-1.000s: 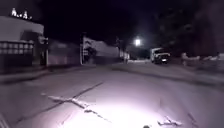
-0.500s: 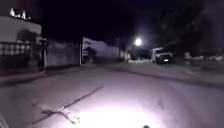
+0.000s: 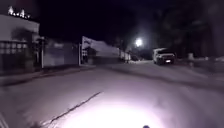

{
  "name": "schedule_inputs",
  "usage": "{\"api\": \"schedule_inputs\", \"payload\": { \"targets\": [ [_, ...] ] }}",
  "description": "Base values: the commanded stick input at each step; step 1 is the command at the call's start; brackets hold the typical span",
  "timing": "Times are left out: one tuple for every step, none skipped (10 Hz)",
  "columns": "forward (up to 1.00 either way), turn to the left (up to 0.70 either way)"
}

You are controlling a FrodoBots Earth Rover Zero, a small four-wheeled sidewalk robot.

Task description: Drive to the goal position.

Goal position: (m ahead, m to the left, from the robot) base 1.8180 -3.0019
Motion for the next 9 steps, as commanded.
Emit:
{"api": "schedule_inputs", "payload": {
  "targets": [
    [0.7,0.0],
    [0.7,0.0],
    [0.7,0.0],
    [0.7,0.0],
    [0.7,0.0],
    [0.7,0.0],
    [0.7,0.0],
    [0.7,0.0],
    [0.7,0.0]
  ]
}}
